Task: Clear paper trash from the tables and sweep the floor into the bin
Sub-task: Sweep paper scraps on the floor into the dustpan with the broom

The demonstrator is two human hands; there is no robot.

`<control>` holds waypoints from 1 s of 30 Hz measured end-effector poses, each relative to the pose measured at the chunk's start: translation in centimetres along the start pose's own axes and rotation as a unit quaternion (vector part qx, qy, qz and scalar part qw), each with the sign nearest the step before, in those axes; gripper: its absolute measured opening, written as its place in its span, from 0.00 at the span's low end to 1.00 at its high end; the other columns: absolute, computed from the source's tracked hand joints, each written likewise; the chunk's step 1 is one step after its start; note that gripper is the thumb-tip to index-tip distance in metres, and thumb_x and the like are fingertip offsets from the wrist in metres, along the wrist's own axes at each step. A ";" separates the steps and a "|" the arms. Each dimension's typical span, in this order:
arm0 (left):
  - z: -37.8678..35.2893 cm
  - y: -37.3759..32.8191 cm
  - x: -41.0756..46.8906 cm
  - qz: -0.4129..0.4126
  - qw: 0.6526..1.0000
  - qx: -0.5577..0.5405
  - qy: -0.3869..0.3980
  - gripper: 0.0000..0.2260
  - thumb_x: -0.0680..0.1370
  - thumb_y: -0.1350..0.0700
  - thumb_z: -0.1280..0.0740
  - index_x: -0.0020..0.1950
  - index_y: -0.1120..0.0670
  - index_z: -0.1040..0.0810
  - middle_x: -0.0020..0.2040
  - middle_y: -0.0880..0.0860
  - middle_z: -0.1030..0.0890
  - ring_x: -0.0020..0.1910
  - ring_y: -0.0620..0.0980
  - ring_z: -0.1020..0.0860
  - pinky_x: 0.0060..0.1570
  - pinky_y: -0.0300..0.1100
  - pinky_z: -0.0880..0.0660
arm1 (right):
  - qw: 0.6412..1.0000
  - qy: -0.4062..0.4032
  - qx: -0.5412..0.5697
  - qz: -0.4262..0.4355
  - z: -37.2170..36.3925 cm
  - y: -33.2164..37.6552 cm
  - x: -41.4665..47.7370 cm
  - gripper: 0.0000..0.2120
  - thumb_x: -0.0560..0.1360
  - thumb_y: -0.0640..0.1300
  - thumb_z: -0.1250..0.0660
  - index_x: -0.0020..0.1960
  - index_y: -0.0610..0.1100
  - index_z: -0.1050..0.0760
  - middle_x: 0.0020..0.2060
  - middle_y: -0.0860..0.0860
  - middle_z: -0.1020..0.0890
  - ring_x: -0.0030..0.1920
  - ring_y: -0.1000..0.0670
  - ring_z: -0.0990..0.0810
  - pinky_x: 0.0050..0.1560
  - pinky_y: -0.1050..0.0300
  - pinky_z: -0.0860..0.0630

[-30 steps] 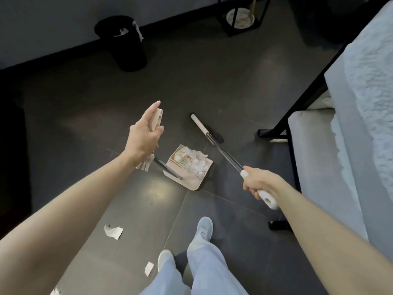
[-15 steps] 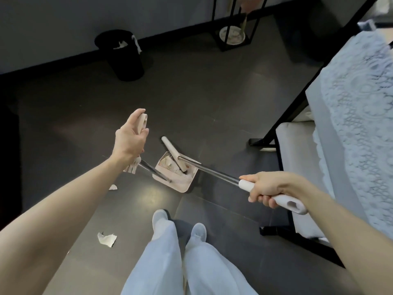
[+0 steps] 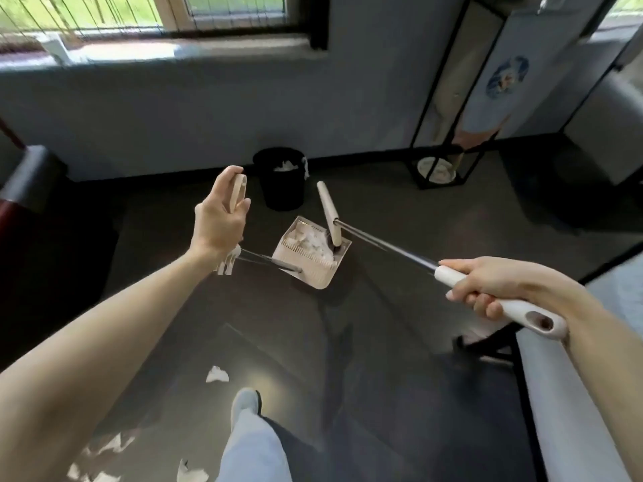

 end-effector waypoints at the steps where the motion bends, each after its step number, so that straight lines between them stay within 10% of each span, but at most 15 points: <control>1: 1.2 -0.1 1.9 -0.011 1.000 -0.003 -0.006 0.20 0.78 0.61 0.35 0.61 0.37 0.30 0.40 0.48 0.23 0.25 0.40 0.26 0.21 0.34 0.29 | 1.000 -0.005 0.013 0.013 -0.5 2.2 0.4 0.33 0.77 0.31 0.39 0.74 0.58 0.40 0.22 0.51 0.33 0.18 0.57 0.37 0.16 0.67 0.39; 10: 8.3 -0.1 18.2 -0.128 0.991 0.030 -0.008 0.19 0.79 0.61 0.35 0.64 0.42 0.31 0.48 0.45 0.24 0.33 0.41 0.22 0.29 0.31 0.26 | 0.973 -0.033 0.201 0.113 -10.2 17.3 6.6 0.33 0.79 0.31 0.40 0.76 0.55 0.44 0.23 0.50 0.36 0.16 0.59 0.39 0.15 0.70 0.41; 17: 7.7 0.7 29.9 -0.141 0.987 0.075 0.011 0.21 0.79 0.61 0.35 0.68 0.43 0.33 0.58 0.57 0.21 0.51 0.60 0.20 0.46 0.49 0.22 | 0.949 0.007 0.281 0.141 -10.6 25.9 12.1 0.31 0.79 0.33 0.41 0.76 0.56 0.43 0.21 0.51 0.34 0.17 0.59 0.38 0.15 0.69 0.40; 22: 5.2 1.3 36.1 -0.145 0.983 0.112 0.031 0.24 0.80 0.61 0.37 0.71 0.41 0.35 0.62 0.55 0.22 0.56 0.49 0.23 0.52 0.44 0.27 | 0.947 0.006 0.280 0.159 -8.5 30.1 14.6 0.30 0.79 0.33 0.41 0.76 0.55 0.42 0.22 0.51 0.34 0.18 0.58 0.38 0.14 0.68 0.39; 30: -2.8 2.4 39.8 -0.209 0.912 0.291 0.202 0.23 0.79 0.51 0.34 0.73 0.45 0.35 0.56 0.58 0.21 0.52 0.62 0.22 0.49 0.53 0.23 | 0.935 0.000 0.323 0.146 -5.1 33.7 15.1 0.28 0.80 0.33 0.43 0.75 0.56 0.40 0.22 0.51 0.35 0.17 0.59 0.39 0.13 0.69 0.41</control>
Point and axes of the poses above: each hand's wrist, its own x-axis towards the middle knuckle, its own z-axis out of the back of the hand, y = z × x, the point moved 9 cm from there along x, towards the middle knuckle
